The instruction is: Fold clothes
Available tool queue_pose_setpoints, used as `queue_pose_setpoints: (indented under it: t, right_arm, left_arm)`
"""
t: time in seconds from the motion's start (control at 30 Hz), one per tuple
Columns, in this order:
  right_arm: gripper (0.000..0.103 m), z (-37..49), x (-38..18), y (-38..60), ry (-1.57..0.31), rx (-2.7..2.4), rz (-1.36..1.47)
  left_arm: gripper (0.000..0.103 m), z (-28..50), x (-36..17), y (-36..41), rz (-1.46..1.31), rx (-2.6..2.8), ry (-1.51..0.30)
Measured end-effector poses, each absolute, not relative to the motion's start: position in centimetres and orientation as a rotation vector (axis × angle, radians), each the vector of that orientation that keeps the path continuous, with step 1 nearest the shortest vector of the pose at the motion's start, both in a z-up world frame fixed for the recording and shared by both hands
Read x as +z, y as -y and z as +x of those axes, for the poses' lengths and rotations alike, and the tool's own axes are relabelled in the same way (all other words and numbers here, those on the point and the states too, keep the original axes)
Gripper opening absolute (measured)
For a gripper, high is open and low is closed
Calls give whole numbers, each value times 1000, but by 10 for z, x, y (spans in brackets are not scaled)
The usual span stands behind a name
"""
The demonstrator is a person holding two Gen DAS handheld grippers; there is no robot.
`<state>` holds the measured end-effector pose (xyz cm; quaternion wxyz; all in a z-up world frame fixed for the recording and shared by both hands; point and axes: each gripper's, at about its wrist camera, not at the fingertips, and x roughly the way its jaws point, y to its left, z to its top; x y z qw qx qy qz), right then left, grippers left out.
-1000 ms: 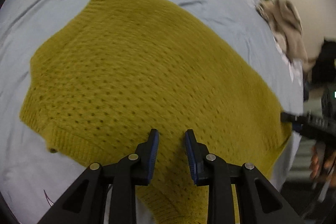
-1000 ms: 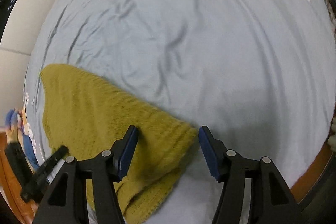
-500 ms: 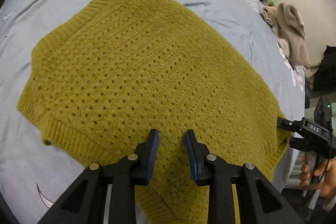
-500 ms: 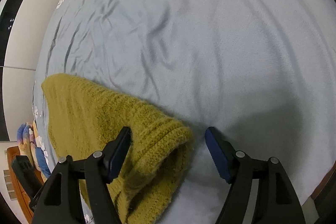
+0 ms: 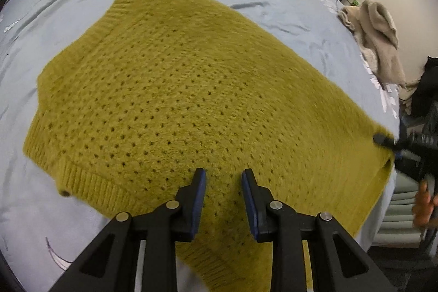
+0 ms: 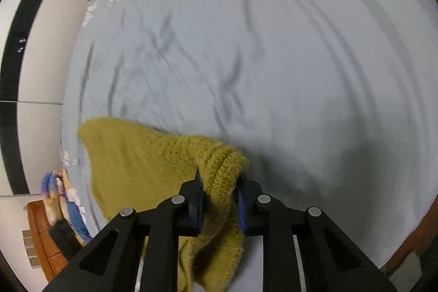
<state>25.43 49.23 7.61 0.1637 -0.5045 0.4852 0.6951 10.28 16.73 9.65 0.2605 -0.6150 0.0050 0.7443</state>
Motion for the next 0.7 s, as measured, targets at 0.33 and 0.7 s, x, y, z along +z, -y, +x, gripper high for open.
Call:
queue_pose_setpoints:
  t: [0.33,0.7]
  right_arm:
    - [19,143,137,-584,-959,2171,-1567]
    - [44,204,109,-563,-1067,2122,-1552]
  left_arm:
    - [30,101,90,-229,-1672,1971,244]
    - [30,72,107,-221,-1670,1973,178]
